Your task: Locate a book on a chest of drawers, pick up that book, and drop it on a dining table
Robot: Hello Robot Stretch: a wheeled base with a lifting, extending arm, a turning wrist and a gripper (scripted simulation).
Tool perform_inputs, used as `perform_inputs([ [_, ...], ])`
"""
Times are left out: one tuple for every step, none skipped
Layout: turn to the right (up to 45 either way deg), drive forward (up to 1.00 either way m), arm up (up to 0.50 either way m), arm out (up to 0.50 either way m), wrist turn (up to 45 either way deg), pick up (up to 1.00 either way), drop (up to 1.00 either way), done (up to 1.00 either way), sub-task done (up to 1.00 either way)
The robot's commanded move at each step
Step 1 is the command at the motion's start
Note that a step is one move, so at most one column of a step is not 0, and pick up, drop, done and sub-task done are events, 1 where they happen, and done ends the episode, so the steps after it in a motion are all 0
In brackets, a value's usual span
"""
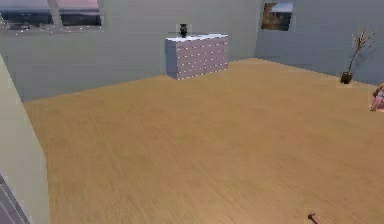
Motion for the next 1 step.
perform_inputs([
  [-3.0, 0.0, 0.0, 0.0, 0.0, 0.0, 0.0, 0.0, 0.0],
])
